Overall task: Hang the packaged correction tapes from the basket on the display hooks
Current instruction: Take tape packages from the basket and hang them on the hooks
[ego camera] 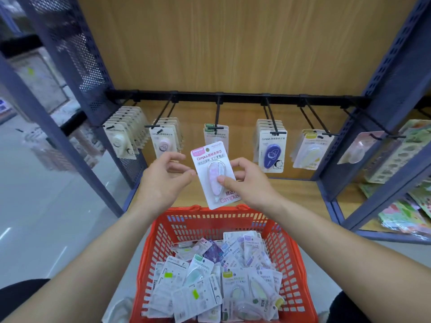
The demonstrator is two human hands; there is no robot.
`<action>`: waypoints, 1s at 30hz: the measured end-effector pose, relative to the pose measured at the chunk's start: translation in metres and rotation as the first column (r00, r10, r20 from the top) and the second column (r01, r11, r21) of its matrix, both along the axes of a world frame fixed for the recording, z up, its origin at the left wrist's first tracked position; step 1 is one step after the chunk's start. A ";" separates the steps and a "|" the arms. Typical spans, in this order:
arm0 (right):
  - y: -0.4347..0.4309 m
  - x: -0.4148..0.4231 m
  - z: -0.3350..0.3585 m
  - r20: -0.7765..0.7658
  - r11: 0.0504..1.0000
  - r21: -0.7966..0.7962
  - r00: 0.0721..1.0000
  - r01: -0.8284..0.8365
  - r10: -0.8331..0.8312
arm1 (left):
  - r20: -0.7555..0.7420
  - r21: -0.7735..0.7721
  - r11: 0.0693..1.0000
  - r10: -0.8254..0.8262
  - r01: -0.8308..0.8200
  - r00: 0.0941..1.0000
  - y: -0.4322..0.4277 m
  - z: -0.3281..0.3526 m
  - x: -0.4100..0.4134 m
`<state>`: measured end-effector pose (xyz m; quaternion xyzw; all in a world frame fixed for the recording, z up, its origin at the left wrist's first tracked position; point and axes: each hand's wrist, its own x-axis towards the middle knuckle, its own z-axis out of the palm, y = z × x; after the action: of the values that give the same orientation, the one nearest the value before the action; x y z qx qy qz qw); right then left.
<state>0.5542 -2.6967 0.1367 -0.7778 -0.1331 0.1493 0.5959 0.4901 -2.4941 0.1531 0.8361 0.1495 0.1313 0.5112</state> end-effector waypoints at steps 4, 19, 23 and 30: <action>0.019 -0.005 -0.002 -0.007 1.000 -0.007 1.000 -0.029 0.029 | -0.080 0.236 0.972 -0.007 0.026 0.997 0.027 0.001 -0.024; -0.072 0.017 0.008 0.037 0.964 0.038 0.964 0.264 -0.265 | -0.160 0.440 0.839 -0.278 0.321 0.947 -0.061 0.016 -0.002; -0.127 0.025 0.009 0.034 0.931 0.045 0.930 0.363 -0.365 | -0.169 0.462 0.807 -0.327 0.368 0.930 -0.095 0.012 0.010; -0.207 0.029 -0.001 -0.015 0.872 0.006 0.872 0.489 -0.489 | -0.165 0.459 0.783 -0.390 0.420 0.906 -0.145 0.010 0.029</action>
<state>0.5830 -2.9038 0.1361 -0.7824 0.0710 -0.0019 0.6187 0.5187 -2.6396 0.1632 0.9530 -0.0556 0.0260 0.2968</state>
